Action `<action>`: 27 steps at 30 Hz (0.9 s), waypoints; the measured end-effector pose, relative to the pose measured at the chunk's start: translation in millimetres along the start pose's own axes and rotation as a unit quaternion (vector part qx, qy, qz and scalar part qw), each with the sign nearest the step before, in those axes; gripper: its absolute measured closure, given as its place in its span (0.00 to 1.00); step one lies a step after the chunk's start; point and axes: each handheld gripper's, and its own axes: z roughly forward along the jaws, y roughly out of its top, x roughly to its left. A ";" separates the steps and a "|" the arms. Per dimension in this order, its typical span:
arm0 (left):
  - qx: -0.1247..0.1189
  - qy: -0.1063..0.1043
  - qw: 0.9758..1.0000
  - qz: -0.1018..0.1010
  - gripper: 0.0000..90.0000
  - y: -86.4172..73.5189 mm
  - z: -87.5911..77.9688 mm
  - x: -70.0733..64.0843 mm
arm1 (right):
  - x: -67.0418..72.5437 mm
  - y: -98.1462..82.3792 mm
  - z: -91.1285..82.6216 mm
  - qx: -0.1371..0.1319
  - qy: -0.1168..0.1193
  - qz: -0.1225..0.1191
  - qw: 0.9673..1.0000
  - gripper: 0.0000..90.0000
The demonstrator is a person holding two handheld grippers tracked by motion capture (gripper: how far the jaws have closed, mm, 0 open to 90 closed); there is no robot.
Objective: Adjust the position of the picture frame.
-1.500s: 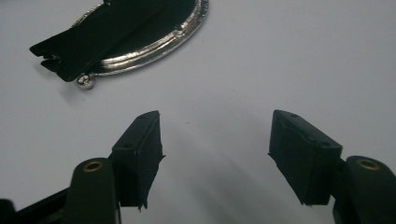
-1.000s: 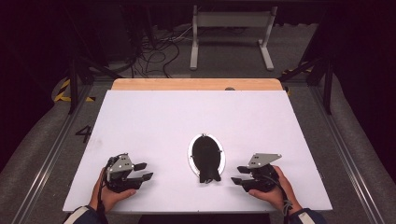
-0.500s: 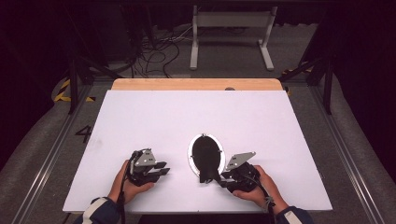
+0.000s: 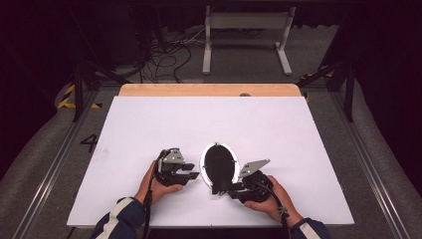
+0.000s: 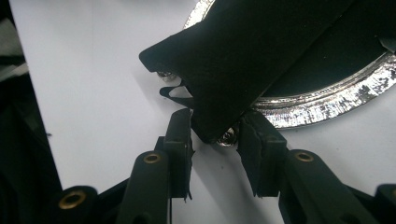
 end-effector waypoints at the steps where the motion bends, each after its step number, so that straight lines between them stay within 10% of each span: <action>1: 0.001 0.000 1.000 0.002 0.67 0.7 0.6 1.1 | -2.2 -1.3 -0.4 -0.010 0.011 0.012 1.000 0.73; 12: 0.017 0.004 1.000 0.017 0.62 0.8 5.4 -0.8 | -21.8 -4.8 2.5 -0.074 0.108 0.126 0.983 0.59; 17: 0.015 0.003 1.000 0.016 0.60 0.9 6.5 -1.1 | -38.5 -6.3 7.9 -0.105 0.170 0.201 0.959 0.54; 22: 0.014 0.004 1.000 0.016 0.59 1.0 6.8 -0.8 | -46.4 -2.0 15.1 -0.115 0.192 0.246 0.943 0.55; 27: 0.013 0.004 1.000 0.016 0.57 1.4 7.0 0.7 | -51.0 3.3 22.1 -0.125 0.203 0.267 0.934 0.55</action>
